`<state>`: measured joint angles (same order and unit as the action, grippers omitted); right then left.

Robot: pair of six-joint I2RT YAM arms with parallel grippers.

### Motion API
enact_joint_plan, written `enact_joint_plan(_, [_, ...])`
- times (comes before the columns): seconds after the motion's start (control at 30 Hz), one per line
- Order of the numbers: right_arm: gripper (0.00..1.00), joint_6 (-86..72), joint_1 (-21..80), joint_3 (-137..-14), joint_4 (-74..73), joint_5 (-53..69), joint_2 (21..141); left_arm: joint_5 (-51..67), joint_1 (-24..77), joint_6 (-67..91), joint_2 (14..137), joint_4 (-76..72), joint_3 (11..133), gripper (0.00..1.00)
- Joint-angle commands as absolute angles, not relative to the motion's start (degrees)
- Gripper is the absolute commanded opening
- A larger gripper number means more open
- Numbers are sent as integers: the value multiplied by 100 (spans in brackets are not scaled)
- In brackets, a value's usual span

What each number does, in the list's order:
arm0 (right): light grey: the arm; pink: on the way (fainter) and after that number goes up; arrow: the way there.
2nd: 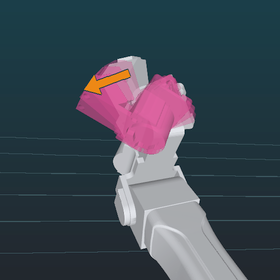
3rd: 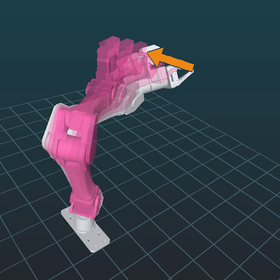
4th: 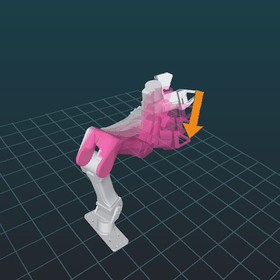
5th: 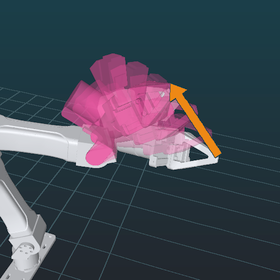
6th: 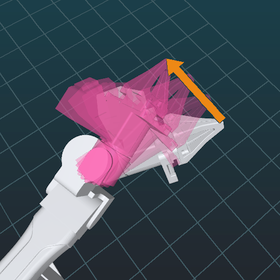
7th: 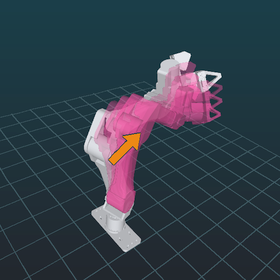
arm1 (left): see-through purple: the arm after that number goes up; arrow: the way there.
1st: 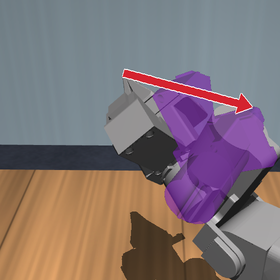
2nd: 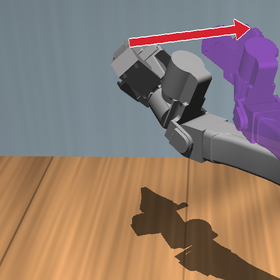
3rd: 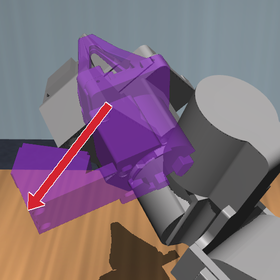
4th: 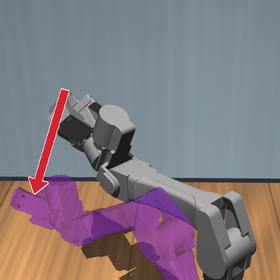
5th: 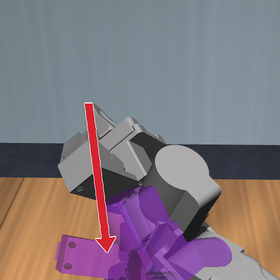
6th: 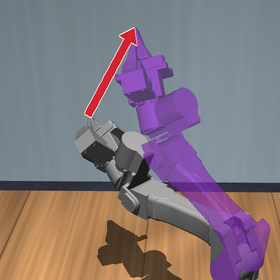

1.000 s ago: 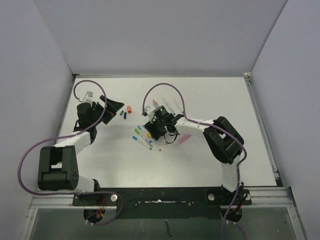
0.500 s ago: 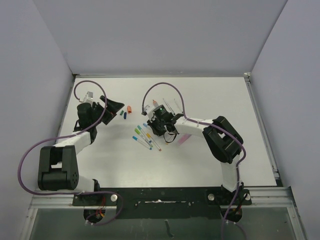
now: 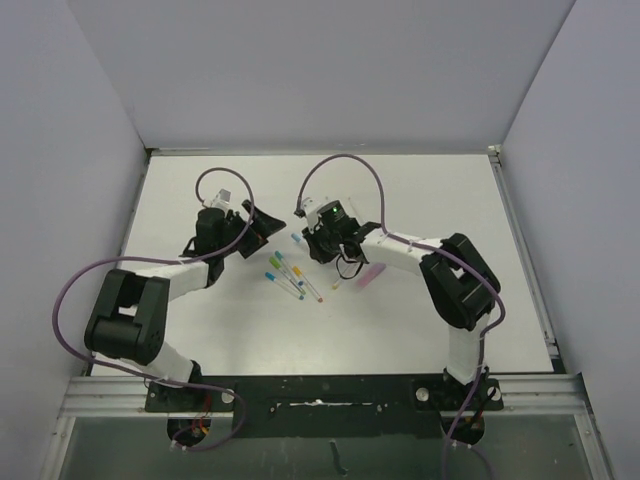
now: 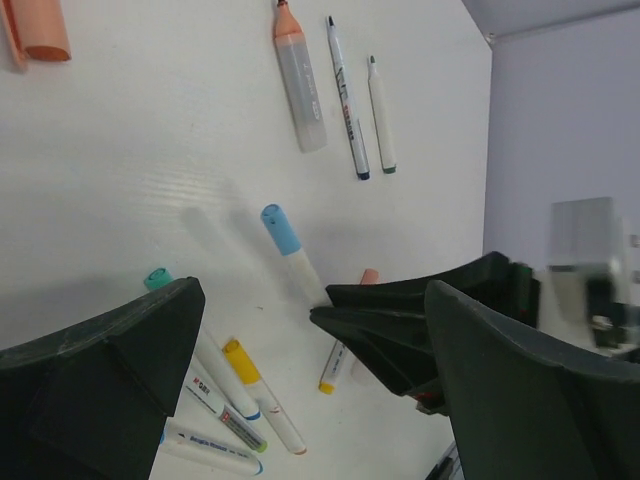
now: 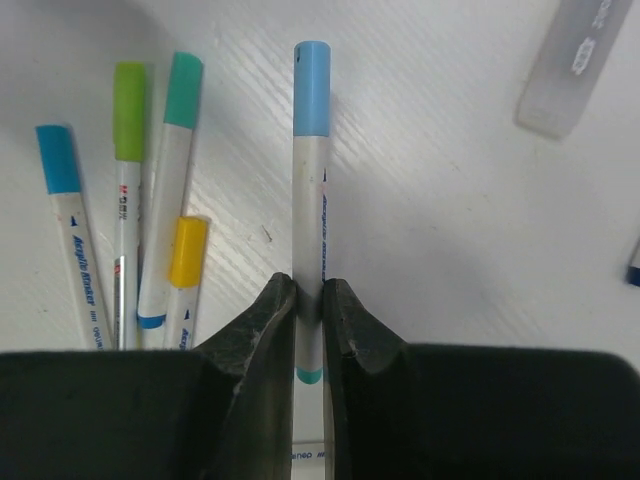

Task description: Open the pen caps

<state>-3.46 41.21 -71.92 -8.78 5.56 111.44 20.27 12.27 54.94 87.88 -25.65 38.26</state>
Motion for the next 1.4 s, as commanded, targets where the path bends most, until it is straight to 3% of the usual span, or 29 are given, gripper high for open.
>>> enact_joint_plan(0.0, [0, -494, 4115, -7226, -335, 846, 10397, 1861, 1422, 5670, 9182, -3205, 4155, 93])
enact_joint_plan(0.5, [0, -578, 4191, -7186, -246, 1187, 10069, 1772, 1711, 5800, 9554, -3452, 4474, 84])
enact_joint_plan(1.0, [0, -729, 4188, -6983, 99, 1247, 9913, 1981, 1836, 6010, 9637, -4045, 4370, 43])
enact_joint_plan(1.3, [0, -743, 4189, -6900, 155, 1210, 9774, 2054, 1844, 6024, 9634, -4166, 4290, 2])
enact_joint_plan(1.33, [3, -739, 4186, -6895, 162, 1211, 9769, 2060, 1846, 6029, 9625, -4166, 4281, 0])
enact_joint_plan(1.37, [15, -737, 4184, -6896, 175, 1217, 9765, 2071, 1846, 6025, 9608, -4166, 4285, 0])
